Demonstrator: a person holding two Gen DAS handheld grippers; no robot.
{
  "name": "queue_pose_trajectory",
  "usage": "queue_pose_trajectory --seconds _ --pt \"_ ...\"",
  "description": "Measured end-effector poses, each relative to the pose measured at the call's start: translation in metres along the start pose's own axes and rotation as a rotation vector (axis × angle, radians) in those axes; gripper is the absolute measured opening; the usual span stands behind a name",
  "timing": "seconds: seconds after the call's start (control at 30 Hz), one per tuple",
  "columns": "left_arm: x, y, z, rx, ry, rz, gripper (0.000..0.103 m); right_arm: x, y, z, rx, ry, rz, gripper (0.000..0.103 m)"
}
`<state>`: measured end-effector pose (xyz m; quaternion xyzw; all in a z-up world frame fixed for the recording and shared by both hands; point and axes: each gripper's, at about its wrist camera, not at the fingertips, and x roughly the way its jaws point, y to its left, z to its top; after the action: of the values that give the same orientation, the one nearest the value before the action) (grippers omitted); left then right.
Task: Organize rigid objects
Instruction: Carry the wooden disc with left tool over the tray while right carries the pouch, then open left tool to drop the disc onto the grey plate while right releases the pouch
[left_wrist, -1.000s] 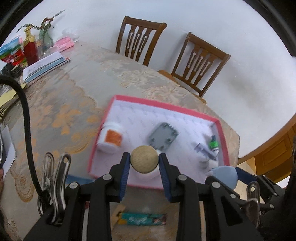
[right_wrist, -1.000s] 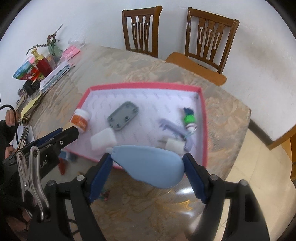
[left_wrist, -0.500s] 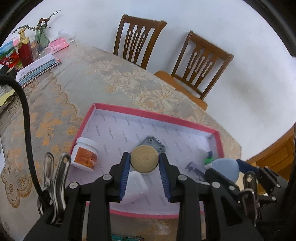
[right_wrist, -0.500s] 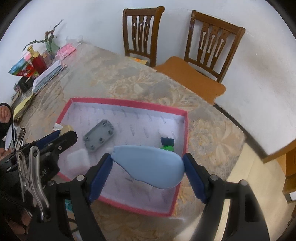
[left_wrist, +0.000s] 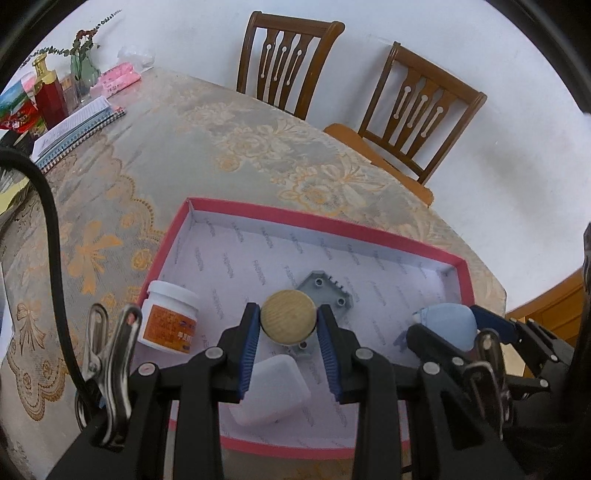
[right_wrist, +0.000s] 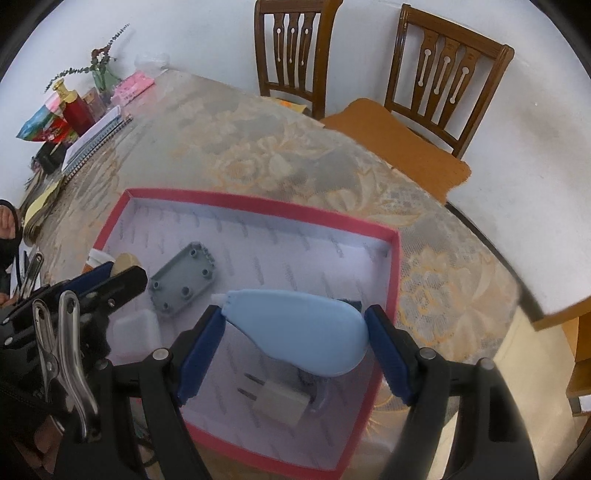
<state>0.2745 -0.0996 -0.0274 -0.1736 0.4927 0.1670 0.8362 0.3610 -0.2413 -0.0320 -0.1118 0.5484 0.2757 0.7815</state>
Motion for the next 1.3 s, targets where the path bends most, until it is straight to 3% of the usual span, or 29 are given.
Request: queue_pose_trajectory --seconds 0.47,0.6,0.83,1.3 --pt "0.003 -0.008 0.007 0.017 0.011 0.008 0.033 0.009 -0.011 0.006 0.030 0.028 0.042 0.079" --pt "0.004 -0.008 0.009 0.013 0.015 0.038 0.043 0.011 -0.012 0.008 0.038 0.034 0.052 0.080" --pt "0.001 -0.001 0.007 0.013 0.022 0.049 0.049 0.010 -0.009 0.007 0.044 0.034 0.063 0.080" --pt "-0.029 0.023 -0.001 0.016 -0.005 0.027 0.051 -0.022 -0.004 0.000 0.075 -0.060 0.075 0.081"
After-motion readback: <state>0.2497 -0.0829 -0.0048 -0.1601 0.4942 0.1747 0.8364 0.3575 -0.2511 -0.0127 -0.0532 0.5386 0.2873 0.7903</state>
